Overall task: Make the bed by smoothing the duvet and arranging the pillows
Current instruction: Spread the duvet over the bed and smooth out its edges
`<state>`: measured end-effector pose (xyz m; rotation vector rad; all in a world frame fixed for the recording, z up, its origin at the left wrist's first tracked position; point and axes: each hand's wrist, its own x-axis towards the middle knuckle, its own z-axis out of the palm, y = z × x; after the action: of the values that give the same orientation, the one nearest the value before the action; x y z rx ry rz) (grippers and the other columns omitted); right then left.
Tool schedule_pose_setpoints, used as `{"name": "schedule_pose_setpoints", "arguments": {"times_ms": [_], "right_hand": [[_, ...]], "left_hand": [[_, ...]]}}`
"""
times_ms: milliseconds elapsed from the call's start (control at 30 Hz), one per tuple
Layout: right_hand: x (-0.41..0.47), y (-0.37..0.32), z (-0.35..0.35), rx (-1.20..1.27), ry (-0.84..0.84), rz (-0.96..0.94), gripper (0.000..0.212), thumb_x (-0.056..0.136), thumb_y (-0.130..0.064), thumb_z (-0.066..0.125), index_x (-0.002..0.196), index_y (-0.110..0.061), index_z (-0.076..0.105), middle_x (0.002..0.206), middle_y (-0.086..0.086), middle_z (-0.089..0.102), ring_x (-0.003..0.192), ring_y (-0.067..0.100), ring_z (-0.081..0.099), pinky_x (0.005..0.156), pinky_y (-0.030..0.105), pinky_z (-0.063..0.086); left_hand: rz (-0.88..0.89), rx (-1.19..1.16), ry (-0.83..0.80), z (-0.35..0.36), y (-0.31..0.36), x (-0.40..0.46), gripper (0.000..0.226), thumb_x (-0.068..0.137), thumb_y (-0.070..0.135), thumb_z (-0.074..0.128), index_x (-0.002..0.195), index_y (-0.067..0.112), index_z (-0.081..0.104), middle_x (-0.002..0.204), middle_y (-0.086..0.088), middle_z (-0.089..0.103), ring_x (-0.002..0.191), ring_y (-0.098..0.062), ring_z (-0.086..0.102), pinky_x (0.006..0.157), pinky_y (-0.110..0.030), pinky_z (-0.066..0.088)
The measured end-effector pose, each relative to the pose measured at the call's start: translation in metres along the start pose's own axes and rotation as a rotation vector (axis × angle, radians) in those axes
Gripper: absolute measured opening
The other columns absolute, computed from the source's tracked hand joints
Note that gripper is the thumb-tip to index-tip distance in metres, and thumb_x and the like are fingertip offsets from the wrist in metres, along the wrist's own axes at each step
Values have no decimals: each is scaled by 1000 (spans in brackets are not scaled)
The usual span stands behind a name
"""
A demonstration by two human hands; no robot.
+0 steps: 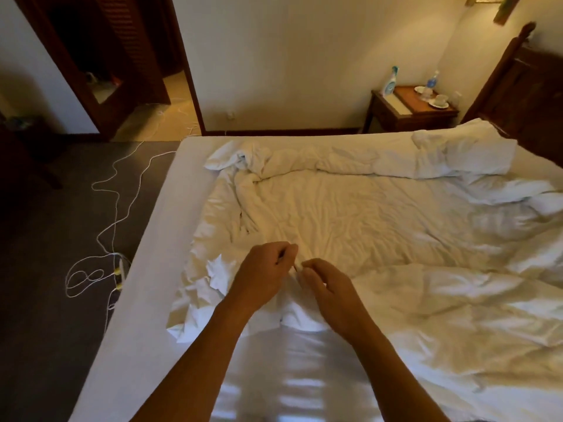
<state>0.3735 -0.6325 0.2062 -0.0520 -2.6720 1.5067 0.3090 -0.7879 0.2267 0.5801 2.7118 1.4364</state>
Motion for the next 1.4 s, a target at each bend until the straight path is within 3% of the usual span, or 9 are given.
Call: {"name": "schedule_pose_setpoints", "arguments": {"times_ms": [133, 433, 600, 733, 867, 967, 1033, 1300, 1400], "right_hand": [[-2, -21, 27, -82, 86, 46, 31, 102, -28, 50, 71, -22, 52, 63, -7, 54, 61, 7, 50, 61, 29, 39], [-39, -32, -10, -63, 435, 136, 41, 103, -14, 50, 63, -17, 43, 57, -4, 43, 52, 1, 45, 46, 10, 33], [-49, -19, 3, -70, 327, 263, 32, 102, -16, 48, 71, -10, 53, 67, 0, 53, 64, 12, 48, 61, 31, 35], [-62, -38, 43, -60, 137, 55, 25, 101, -39, 47, 110, -24, 65, 106, -14, 62, 99, -1, 55, 87, 19, 42], [-79, -58, 59, -6, 58, 16, 30, 103, -30, 48, 77, -15, 51, 68, -5, 51, 63, 5, 46, 62, 27, 37], [-94, -63, 39, 28, 97, -34, 30, 101, -18, 52, 72, -12, 50, 62, -9, 47, 58, 3, 44, 57, 20, 34], [-104, -64, 27, 54, 137, -50, 32, 100, -14, 53, 69, -15, 50, 59, -10, 46, 56, 3, 44, 55, 17, 33], [-154, -45, 19, 7, 262, 129, 27, 100, -20, 50, 74, -14, 55, 65, -2, 55, 60, 7, 50, 60, 29, 40], [-162, -49, 36, -35, 187, 60, 16, 93, -26, 53, 104, -19, 64, 100, -3, 64, 92, 11, 58, 79, 29, 47]], "left_hand": [[-76, -89, -68, -8, -20, -5, 43, 102, 30, 47, 63, 12, 51, 54, 4, 49, 53, -5, 45, 53, -20, 33], [110, 65, -267, -31, -81, -13, 46, 91, 53, 44, 56, 24, 38, 52, 4, 43, 52, -6, 42, 57, -33, 31], [180, -11, -57, -53, -61, -32, 44, 91, 52, 50, 58, 28, 33, 52, 7, 34, 50, -6, 33, 52, -29, 29], [140, -76, -35, -60, -28, -53, 44, 96, 41, 54, 58, 30, 36, 51, 10, 37, 50, -4, 36, 54, -28, 31], [23, -140, -3, -61, -18, -87, 45, 101, 39, 47, 64, 14, 48, 55, 5, 44, 56, -5, 42, 58, -39, 39], [-11, 64, -77, -67, -34, -109, 48, 91, 48, 34, 68, 8, 48, 62, -15, 49, 58, -12, 42, 57, -41, 37], [-10, 189, -145, -66, -46, -127, 49, 88, 51, 31, 65, 9, 41, 58, -12, 44, 55, -14, 36, 54, -41, 32], [118, 222, -98, -82, -58, -169, 53, 93, 55, 47, 60, 15, 38, 53, -9, 37, 50, -16, 32, 50, -36, 31], [177, 168, -10, -93, -40, -182, 50, 95, 49, 48, 61, 15, 37, 53, -7, 32, 50, -11, 28, 49, -37, 28]]}}
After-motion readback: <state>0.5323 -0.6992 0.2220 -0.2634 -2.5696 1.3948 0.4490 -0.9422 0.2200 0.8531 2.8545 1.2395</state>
